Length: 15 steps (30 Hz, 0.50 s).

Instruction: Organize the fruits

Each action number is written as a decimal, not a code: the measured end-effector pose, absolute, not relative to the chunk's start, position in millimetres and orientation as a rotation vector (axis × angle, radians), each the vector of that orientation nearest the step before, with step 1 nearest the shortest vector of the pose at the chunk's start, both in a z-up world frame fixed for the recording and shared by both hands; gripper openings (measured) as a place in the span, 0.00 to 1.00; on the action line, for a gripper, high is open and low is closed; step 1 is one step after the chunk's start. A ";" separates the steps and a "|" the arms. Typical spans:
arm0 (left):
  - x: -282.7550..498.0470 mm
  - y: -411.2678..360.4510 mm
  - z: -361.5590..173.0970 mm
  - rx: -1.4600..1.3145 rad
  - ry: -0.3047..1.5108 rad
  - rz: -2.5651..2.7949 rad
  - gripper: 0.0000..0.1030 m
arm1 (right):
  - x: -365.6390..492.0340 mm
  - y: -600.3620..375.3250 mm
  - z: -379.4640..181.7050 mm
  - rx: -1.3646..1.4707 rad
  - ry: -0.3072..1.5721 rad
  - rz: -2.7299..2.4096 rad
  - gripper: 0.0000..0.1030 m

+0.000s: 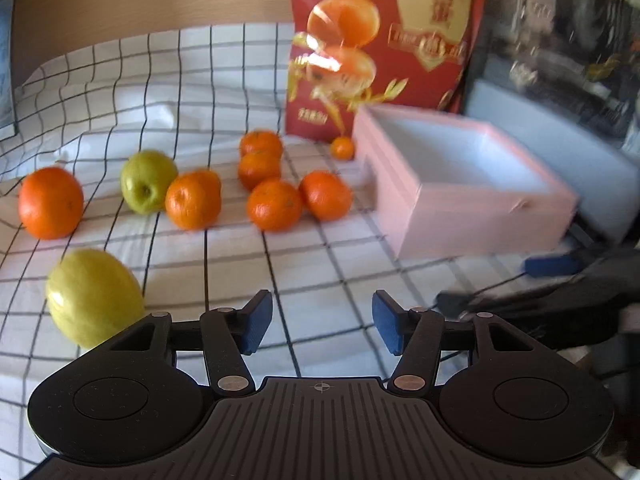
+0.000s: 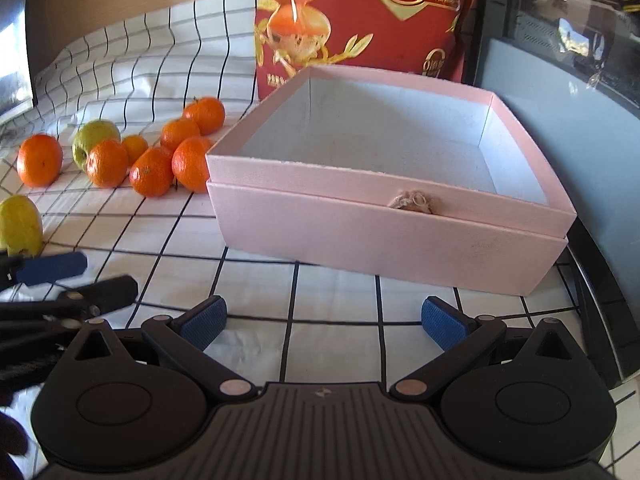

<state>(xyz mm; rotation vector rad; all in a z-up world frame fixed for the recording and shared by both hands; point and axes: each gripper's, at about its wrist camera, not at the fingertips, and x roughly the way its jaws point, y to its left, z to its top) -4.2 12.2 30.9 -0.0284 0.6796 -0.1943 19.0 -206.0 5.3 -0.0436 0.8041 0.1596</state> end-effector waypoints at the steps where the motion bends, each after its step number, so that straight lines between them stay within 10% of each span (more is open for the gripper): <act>1: -5.7 18.4 40.4 -0.049 0.673 -0.209 0.59 | 19.0 -206.1 5.2 -0.044 0.809 0.159 1.00; 15: 29.5 211.8 107.8 -0.166 0.686 0.036 0.59 | 18.6 -146.0 46.8 -0.054 0.825 0.171 0.88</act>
